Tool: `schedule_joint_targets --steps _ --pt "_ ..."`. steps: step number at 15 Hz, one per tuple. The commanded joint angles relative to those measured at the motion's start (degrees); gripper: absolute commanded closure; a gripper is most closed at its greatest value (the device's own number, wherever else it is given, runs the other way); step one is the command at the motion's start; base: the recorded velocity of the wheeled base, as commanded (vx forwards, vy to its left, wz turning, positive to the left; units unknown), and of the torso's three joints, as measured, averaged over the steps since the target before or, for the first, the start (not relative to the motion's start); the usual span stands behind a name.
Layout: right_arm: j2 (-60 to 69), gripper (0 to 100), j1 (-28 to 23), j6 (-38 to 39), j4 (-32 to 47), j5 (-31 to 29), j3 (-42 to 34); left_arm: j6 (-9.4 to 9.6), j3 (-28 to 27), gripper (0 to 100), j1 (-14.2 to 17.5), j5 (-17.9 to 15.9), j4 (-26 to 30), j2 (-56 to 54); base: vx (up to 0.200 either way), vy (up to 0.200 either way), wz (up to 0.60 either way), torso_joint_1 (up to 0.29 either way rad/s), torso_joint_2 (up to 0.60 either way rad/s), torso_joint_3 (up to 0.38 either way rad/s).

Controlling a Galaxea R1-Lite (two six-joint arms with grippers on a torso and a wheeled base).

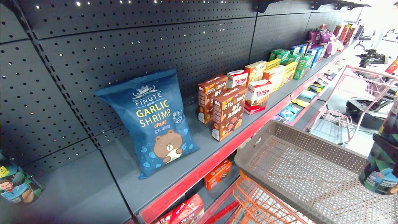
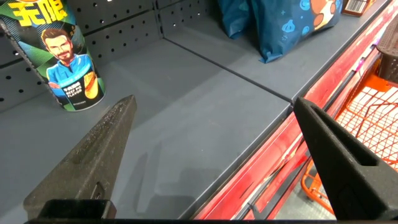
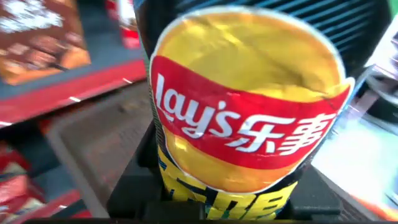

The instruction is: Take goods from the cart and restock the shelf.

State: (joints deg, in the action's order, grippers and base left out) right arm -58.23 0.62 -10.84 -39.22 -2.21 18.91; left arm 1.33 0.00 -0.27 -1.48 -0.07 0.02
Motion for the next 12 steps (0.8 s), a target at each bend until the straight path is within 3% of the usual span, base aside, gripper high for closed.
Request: schedule_joint_targets --steps 1,2,4,12 --pt "11.21 100 -0.89 -1.03 10.30 -8.96 -0.10 -0.01 0.00 0 0.00 -0.02 -0.01 -0.02 0.000 0.000 0.00 0.000 0.00 0.000" --pt "12.71 100 -0.36 -1.64 12.94 -12.56 0.08 -0.01 0.00 0 0.00 -0.02 -0.01 -0.02 0.000 0.000 0.00 0.000 0.00 0.000" --pt "15.17 100 1.22 -1.73 13.64 -12.56 -0.45 -0.01 0.00 0 0.00 -0.02 -0.01 -0.02 0.000 0.000 0.00 0.000 0.00 0.000" --pt "15.43 100 5.88 -1.73 13.55 -12.73 -0.19 -0.01 0.00 0 0.00 -0.02 -0.01 -0.02 0.000 0.000 0.60 -0.001 0.00 0.002"
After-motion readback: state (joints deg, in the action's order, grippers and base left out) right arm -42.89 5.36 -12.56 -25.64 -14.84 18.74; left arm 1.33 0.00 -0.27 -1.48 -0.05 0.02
